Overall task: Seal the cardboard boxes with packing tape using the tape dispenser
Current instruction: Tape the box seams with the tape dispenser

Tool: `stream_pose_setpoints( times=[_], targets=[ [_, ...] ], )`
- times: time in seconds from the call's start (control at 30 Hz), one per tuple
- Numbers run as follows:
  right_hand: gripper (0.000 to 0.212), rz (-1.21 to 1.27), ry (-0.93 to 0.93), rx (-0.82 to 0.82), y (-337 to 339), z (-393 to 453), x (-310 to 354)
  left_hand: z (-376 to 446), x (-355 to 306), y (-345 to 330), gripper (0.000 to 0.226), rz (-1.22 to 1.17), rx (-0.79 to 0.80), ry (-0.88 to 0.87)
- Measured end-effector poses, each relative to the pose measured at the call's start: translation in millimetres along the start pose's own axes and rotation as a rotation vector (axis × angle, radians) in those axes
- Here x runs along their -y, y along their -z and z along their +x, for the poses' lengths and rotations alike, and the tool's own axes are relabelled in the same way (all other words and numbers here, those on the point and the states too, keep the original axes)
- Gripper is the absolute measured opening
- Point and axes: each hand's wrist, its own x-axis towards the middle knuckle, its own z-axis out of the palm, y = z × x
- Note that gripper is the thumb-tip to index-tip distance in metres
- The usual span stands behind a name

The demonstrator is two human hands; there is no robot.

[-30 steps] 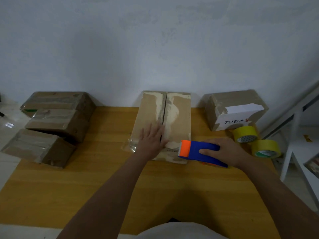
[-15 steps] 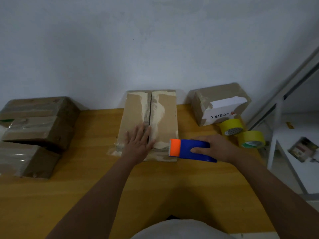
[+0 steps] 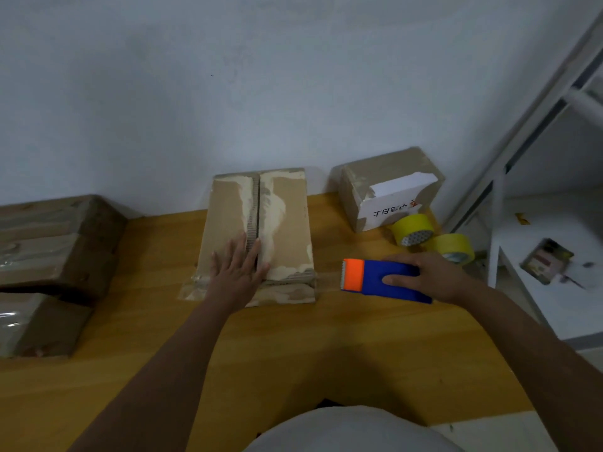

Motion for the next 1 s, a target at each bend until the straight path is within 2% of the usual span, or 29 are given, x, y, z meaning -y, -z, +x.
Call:
stream_pose_setpoints(
  times=[0.1, 0.2, 0.33, 0.53, 0.87, 0.93, 1.0],
  targets=[
    [0.037, 0.03, -0.005, -0.016, -3.7, -1.4, 0.1, -0.4, 0.2, 0.1, 0.067, -0.009, -0.008, -0.002],
    [0.032, 0.035, 0.006, -0.04, -4.4, -2.8, 0.1, -0.6, 0.5, -0.4, 0.07, -0.006, -0.005, 0.006],
    [0.038, 0.059, 0.01, -0.055, 0.2, -6.0, -0.7, -0.4, -0.5, 0.2, 0.074, -0.057, -0.014, 0.011],
    [0.039, 0.05, 0.012, -0.047, -2.7, -2.3, -4.3, -0.2, 0.0, -1.2, 0.067, -0.044, -0.026, 0.013],
    [0.041, 0.027, 0.011, -0.066, -14.4, 4.9, -5.7, -0.5, 2.5, 2.5, 0.081, -0.104, -0.027, -0.003],
    [0.043, -0.003, 0.015, -0.067, -13.8, 6.5, -6.1, -1.3, -4.5, 8.2, 0.078, -0.106, -0.074, -0.012],
    [0.045, -0.019, 0.01, -0.075, -13.6, 7.1, -6.9, 3.6, -26.1, 15.2, 0.077, -0.075, -0.167, -0.141]
  ],
)
